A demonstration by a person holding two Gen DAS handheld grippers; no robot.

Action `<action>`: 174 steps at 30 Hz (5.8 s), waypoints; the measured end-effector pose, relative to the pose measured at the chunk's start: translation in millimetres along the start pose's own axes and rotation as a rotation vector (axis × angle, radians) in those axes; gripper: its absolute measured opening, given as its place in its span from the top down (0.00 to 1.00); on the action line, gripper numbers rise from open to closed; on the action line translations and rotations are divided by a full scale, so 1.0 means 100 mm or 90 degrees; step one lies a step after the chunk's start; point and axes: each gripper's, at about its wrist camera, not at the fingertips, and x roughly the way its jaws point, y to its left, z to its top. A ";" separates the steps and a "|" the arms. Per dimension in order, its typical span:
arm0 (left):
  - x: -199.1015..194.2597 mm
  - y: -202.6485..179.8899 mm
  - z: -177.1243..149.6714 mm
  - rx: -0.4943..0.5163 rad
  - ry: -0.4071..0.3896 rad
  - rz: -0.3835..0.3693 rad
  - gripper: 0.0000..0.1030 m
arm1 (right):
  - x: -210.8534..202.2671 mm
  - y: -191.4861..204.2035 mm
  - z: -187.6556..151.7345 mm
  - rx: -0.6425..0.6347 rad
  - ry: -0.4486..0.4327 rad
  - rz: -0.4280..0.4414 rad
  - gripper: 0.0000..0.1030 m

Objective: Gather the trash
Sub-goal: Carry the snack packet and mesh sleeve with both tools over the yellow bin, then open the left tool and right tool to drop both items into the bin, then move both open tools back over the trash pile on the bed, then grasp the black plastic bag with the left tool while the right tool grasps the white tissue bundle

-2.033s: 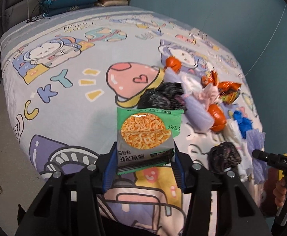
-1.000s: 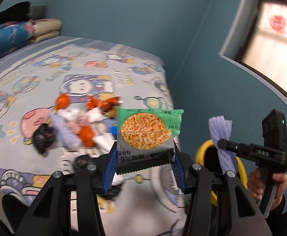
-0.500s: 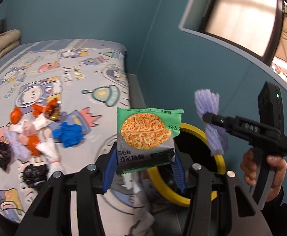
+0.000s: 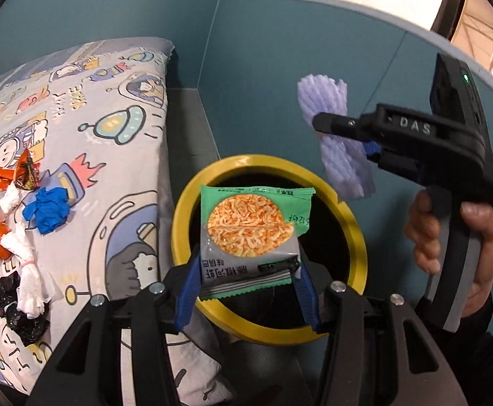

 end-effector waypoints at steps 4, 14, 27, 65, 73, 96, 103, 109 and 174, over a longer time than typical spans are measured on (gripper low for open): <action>0.14 -0.01 -0.02 0.004 0.023 0.006 0.53 | 0.11 -0.05 -0.02 0.006 0.023 0.008 0.69; 0.21 -0.13 -0.07 0.027 0.025 0.002 0.48 | 0.13 -0.14 -0.03 0.027 0.021 0.003 0.51; -0.06 0.09 -0.07 -0.028 -0.041 0.017 0.11 | -0.02 -0.17 0.04 0.040 -0.019 0.006 0.45; -1.30 1.57 -0.18 -0.172 -0.166 0.274 0.08 | 0.32 1.22 -0.05 -0.143 0.029 0.101 0.30; -1.53 1.91 -0.30 -0.216 -0.181 0.320 0.08 | 0.50 1.56 -0.12 -0.182 0.055 0.117 0.30; -1.66 2.83 -0.68 -0.331 -0.163 0.386 0.08 | 1.15 2.25 -0.41 -0.256 0.147 0.123 0.30; -1.56 3.13 -0.79 -0.358 -0.140 0.401 0.08 | 1.45 2.44 -0.51 -0.275 0.183 0.119 0.30; -1.47 3.41 -0.89 -0.380 -0.115 0.410 0.08 | 1.75 2.60 -0.60 -0.284 0.215 0.116 0.30; -0.65 4.44 -0.95 -0.414 -0.022 0.349 0.61 | 3.51 2.90 -1.41 -0.340 0.401 -0.033 0.77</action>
